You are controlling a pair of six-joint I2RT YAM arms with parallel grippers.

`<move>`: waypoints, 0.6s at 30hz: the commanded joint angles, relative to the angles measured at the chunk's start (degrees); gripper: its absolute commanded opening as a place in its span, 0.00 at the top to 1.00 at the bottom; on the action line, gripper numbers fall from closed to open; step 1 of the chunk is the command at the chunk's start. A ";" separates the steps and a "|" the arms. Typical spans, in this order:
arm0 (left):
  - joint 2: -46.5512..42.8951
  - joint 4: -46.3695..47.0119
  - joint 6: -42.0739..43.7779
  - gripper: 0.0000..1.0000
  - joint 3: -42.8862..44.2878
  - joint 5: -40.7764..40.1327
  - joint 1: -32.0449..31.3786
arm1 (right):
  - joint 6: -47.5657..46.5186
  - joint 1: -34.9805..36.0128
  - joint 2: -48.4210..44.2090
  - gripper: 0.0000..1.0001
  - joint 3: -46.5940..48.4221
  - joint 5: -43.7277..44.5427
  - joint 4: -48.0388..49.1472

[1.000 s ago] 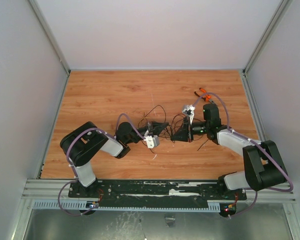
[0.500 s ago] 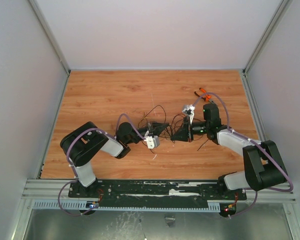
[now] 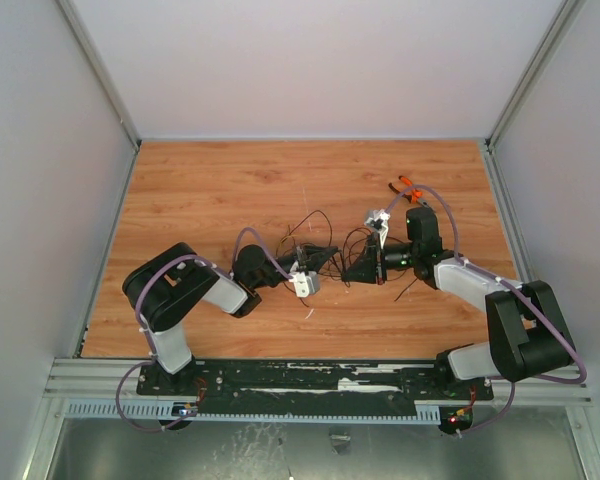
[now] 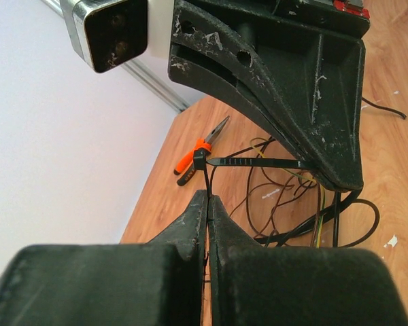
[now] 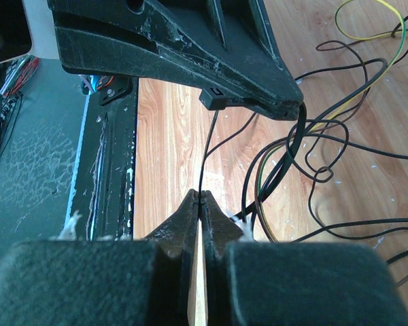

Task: Zip-tie the wires
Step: Tie the cable at the center of the board.

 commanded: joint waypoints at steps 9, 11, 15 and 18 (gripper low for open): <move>0.26 3.41 -0.35 1.00 -0.28 -0.46 -0.46 | -1.06 -0.68 -0.84 1.00 -0.14 -0.66 -0.22; 0.26 3.42 -0.40 1.00 -0.30 -0.50 -0.46 | -1.13 -0.65 -0.64 1.00 -0.47 -0.58 -0.29; 0.27 3.37 -0.42 1.00 -0.21 -0.50 -0.46 | -1.33 -0.66 -0.61 1.00 -1.29 -0.45 -0.47; 0.28 3.50 -0.50 1.00 -0.16 -0.59 -0.46 | -1.35 -0.70 -1.08 1.00 -1.45 -0.10 -0.44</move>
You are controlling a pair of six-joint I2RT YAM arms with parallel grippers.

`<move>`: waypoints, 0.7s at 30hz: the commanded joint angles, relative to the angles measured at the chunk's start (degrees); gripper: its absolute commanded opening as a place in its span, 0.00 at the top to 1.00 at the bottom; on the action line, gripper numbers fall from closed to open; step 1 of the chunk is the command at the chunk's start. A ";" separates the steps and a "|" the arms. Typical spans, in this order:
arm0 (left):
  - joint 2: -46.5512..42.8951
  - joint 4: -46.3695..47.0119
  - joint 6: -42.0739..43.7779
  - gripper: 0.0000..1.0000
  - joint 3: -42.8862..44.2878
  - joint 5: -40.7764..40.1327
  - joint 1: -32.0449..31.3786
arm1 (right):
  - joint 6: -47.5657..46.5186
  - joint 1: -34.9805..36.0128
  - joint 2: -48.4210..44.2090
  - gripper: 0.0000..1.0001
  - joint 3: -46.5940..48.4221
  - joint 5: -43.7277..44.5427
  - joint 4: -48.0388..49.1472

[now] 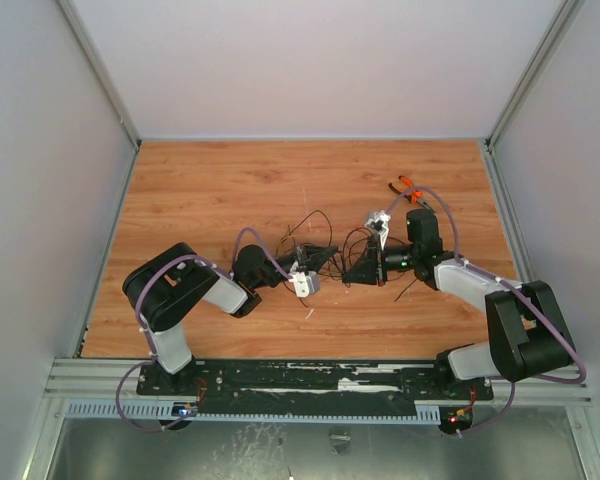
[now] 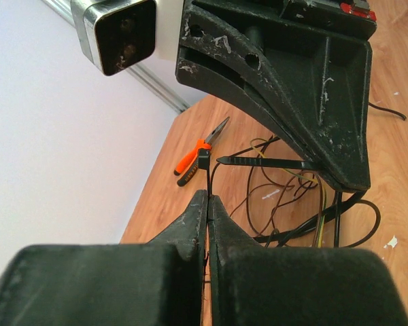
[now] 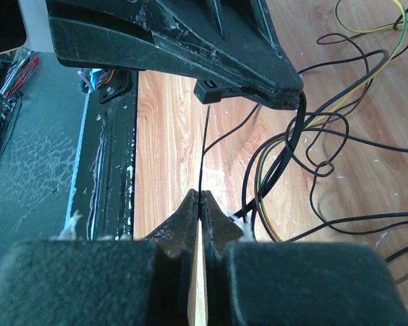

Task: Zip-tie the wires
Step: Tie the cable at the center of the board.

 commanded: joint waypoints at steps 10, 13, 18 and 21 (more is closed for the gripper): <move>0.27 3.19 -0.33 1.00 -0.26 -0.70 -0.46 | -0.87 -0.52 -1.30 1.00 -0.51 -0.06 0.15; 0.27 3.17 -0.27 1.00 -0.30 -0.62 -0.49 | -0.87 -0.52 -1.58 1.00 -0.01 -0.65 -0.13; 0.39 3.23 -0.25 1.00 -0.28 -0.61 -0.46 | -1.54 -0.43 -2.27 1.00 0.27 -1.20 -1.14; 0.44 3.17 -0.16 1.00 -0.28 -0.53 -0.54 | -1.31 -0.41 -2.30 1.00 0.17 -0.77 -0.79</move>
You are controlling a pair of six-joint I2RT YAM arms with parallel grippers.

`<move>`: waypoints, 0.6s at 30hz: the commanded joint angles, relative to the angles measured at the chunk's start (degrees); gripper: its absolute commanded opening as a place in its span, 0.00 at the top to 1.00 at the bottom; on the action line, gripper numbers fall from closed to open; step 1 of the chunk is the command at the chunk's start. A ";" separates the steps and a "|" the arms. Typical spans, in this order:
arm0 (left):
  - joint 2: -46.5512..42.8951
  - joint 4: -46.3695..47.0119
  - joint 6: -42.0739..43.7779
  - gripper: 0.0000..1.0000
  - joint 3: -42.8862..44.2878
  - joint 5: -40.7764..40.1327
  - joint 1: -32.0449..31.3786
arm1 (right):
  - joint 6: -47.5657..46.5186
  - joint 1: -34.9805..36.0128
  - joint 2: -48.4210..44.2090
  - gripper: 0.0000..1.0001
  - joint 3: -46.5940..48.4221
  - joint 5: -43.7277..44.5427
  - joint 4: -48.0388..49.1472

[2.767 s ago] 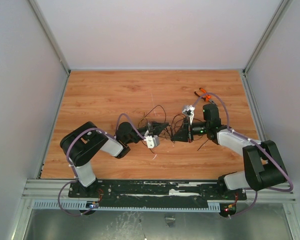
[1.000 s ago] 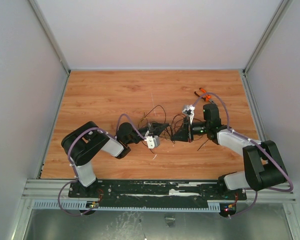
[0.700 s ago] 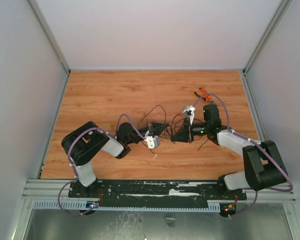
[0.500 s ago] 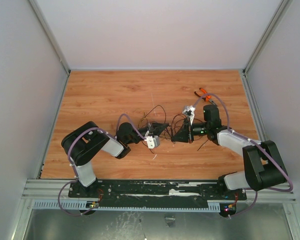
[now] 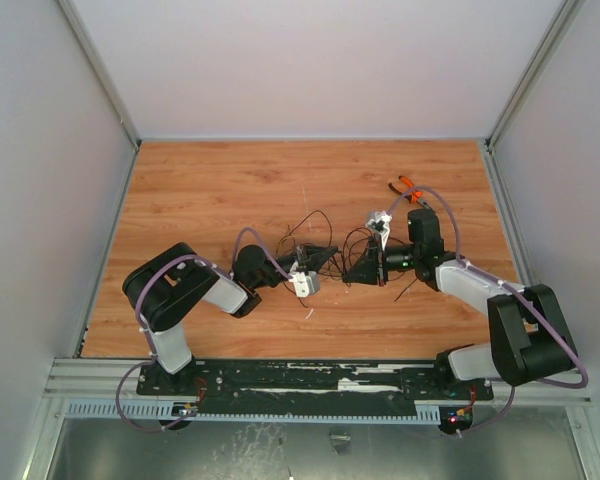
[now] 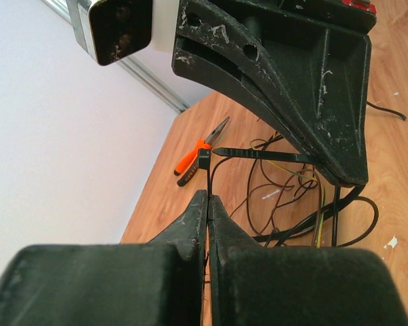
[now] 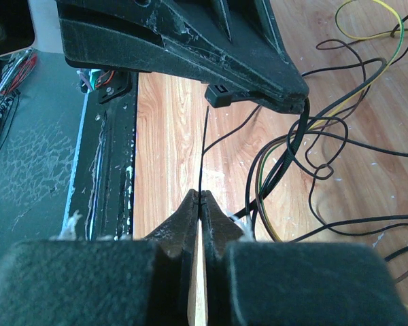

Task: Zip-tie the wires
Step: Tie the cable at the center of the board.

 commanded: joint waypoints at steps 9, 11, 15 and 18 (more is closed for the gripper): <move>0.26 3.11 -0.10 1.00 -0.30 -0.50 -0.51 | 0.43 -0.25 -0.04 1.00 0.66 -1.08 0.92; 0.29 3.09 -0.05 1.00 -0.23 -0.50 -0.55 | 0.38 -0.26 0.17 1.00 0.46 -0.92 0.85; 0.22 3.18 -0.09 1.00 -0.31 -0.50 -0.55 | 0.21 -0.26 0.69 1.00 0.27 -0.90 0.70; 0.31 3.17 -0.15 1.00 -0.26 -0.50 -0.55 | 0.21 -0.29 0.88 1.00 0.42 -0.94 0.83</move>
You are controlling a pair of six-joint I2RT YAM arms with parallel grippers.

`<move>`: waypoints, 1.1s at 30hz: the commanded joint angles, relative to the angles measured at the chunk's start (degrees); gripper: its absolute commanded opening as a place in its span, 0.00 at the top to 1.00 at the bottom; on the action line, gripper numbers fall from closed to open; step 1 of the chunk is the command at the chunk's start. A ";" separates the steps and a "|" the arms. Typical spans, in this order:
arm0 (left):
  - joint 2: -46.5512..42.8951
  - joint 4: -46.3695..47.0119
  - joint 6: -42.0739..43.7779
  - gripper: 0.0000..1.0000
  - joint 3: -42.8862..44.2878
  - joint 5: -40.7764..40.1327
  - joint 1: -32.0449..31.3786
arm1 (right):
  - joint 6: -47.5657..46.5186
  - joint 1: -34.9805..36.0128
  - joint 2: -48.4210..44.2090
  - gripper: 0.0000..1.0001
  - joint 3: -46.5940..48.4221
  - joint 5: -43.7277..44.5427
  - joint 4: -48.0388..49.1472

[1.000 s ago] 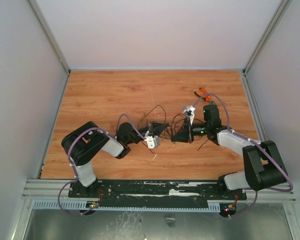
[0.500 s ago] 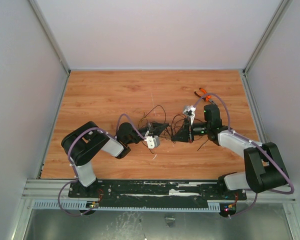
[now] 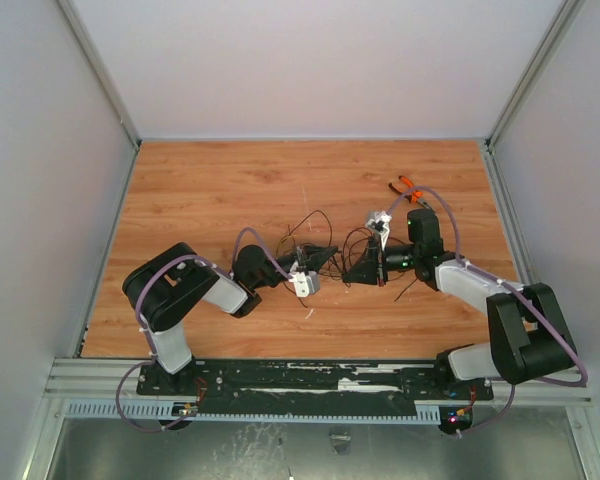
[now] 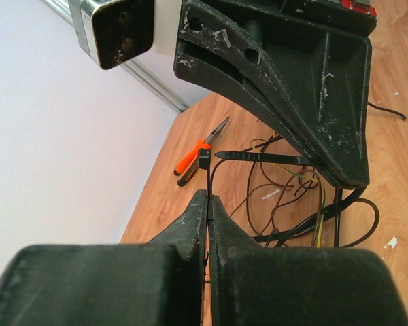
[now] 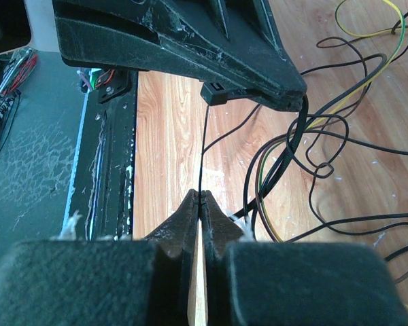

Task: Zip-tie the wires
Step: Tie the cable at the center of the board.

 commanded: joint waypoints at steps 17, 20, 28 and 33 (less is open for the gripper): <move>0.43 3.18 -0.06 1.00 -0.19 -0.53 -0.64 | 1.48 -0.28 1.19 1.00 1.39 -1.07 2.18; 0.49 3.20 -0.08 1.00 -0.21 -0.44 -0.64 | 1.48 -0.31 1.30 1.00 1.57 -1.11 2.23; 0.54 3.17 0.17 1.00 -0.29 -0.44 -0.90 | 2.01 -0.29 1.49 1.00 1.95 -1.60 2.63; 0.72 3.17 0.12 1.00 -0.21 -0.52 -0.90 | 1.28 -0.28 1.05 1.00 1.76 -1.78 1.75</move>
